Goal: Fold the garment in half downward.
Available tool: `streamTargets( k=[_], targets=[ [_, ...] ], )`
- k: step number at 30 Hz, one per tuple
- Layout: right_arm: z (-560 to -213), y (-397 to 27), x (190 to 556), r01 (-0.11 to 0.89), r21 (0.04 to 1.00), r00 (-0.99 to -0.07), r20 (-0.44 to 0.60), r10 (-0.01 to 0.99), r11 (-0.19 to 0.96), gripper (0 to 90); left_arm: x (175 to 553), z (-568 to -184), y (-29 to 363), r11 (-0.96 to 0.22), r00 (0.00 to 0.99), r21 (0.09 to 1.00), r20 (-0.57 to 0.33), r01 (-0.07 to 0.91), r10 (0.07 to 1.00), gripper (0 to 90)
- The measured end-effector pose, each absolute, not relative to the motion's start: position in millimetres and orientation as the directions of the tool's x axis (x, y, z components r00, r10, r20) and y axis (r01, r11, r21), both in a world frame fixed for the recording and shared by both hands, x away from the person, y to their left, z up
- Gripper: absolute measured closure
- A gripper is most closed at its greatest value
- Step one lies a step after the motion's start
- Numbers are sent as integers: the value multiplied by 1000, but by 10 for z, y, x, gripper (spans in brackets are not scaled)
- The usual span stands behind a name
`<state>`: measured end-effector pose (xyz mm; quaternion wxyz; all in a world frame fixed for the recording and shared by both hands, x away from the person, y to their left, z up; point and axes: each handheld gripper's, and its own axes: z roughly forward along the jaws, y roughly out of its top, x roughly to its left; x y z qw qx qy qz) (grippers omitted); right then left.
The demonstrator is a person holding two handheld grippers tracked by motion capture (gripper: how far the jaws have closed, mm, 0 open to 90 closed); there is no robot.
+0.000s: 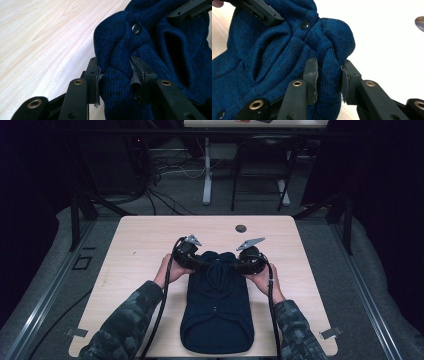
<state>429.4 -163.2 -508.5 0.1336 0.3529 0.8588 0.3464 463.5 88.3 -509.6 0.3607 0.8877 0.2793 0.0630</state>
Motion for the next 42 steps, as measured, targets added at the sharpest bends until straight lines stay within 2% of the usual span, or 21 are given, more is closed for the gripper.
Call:
streamTargets(
  k=[19, 42],
  targets=[
    [-4851, -1706, 4087, 430, 754, -737, -25, 675, 497, 695, 4452, -4823, 917, -591, 873, 719, -45, 365, 486, 659],
    [-4571, -1800, 3881, 307, 822, -740, -111, 663, 480, 688, 4183, -4498, 905, -610, 877, 777, 175, 156, 447, 667]
  ],
)
